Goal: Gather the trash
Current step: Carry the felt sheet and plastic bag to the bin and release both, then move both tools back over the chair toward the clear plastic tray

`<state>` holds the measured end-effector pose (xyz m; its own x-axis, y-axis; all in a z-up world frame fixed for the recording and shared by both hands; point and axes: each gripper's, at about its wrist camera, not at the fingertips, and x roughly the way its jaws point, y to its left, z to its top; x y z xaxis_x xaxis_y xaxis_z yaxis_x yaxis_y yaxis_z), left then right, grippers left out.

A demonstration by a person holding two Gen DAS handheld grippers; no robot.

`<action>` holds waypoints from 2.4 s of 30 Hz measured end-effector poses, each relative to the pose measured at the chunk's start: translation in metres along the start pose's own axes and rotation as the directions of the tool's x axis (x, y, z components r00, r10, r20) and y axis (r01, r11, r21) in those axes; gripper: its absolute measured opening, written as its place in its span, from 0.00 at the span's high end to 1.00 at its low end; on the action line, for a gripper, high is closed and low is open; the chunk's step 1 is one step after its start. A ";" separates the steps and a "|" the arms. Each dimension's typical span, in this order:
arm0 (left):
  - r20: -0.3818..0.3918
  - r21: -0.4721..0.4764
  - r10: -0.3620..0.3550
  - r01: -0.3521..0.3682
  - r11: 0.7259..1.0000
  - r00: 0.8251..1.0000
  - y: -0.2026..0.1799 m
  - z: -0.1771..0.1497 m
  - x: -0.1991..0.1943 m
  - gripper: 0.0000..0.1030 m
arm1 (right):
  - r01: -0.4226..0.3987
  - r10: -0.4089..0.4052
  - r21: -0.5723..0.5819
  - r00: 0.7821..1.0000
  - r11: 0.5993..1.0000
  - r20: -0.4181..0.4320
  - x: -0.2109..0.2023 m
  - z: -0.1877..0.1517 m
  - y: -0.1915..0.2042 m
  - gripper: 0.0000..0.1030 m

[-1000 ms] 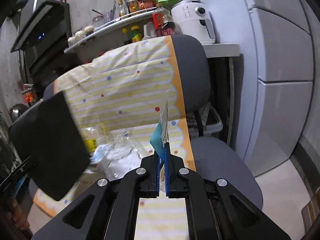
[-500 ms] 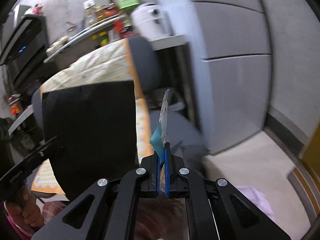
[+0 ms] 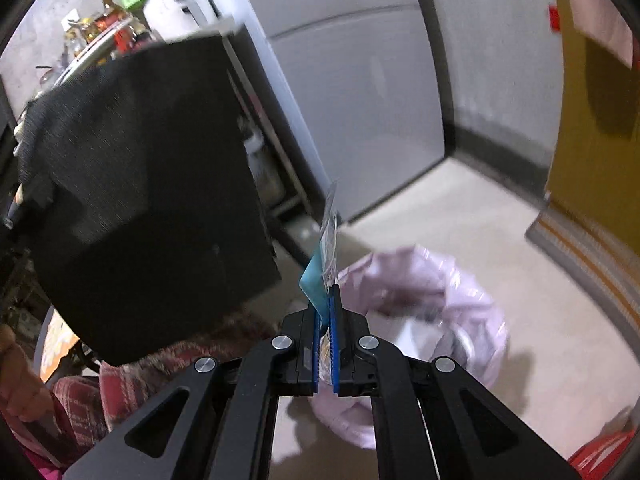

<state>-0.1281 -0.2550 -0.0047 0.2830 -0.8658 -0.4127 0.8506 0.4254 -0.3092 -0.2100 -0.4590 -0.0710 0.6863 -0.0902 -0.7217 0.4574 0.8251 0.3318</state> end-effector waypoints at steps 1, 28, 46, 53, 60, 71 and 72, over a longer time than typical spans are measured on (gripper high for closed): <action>0.000 -0.002 0.004 -0.004 1.000 1.000 0.002 0.001 -0.002 1.00 | -0.001 0.002 0.008 1.000 1.000 -0.022 0.008 -0.005 -0.002 0.91; -0.197 0.038 -0.053 0.062 0.997 0.979 -0.030 -0.030 0.075 1.00 | 0.214 -0.219 0.047 0.936 0.976 0.275 -0.079 0.034 -0.034 0.64; -0.336 0.038 -0.098 0.118 0.992 0.937 -0.031 -0.052 0.110 0.56 | 0.203 -0.217 0.079 0.942 0.976 0.255 -0.070 0.031 -0.051 0.62; -0.239 0.056 0.010 0.003 0.998 0.971 -0.008 -0.026 0.066 0.55 | 0.169 -0.170 0.024 0.954 0.985 0.247 -0.065 0.034 -0.028 0.62; -0.161 0.042 0.223 -0.219 0.975 0.961 0.034 -0.021 0.015 0.51 | 0.112 -0.090 -0.073 0.962 0.991 0.258 -0.062 0.039 0.010 0.59; -0.141 -0.094 0.464 -0.478 0.873 0.875 0.109 -0.029 -0.064 0.46 | -0.085 0.143 -0.307 0.975 0.948 0.172 -0.033 0.041 0.110 0.59; -0.139 -0.101 0.485 -0.500 0.860 0.863 0.115 -0.030 -0.071 0.44 | -0.097 0.156 -0.326 0.974 0.940 0.161 -0.030 0.041 0.119 0.59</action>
<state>-0.0641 -0.1365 -0.0361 0.5952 -0.5046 -0.6253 0.5456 0.8251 -0.1465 -0.1532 -0.3810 0.0145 0.8315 -0.0490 -0.5534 0.1794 0.9664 0.1840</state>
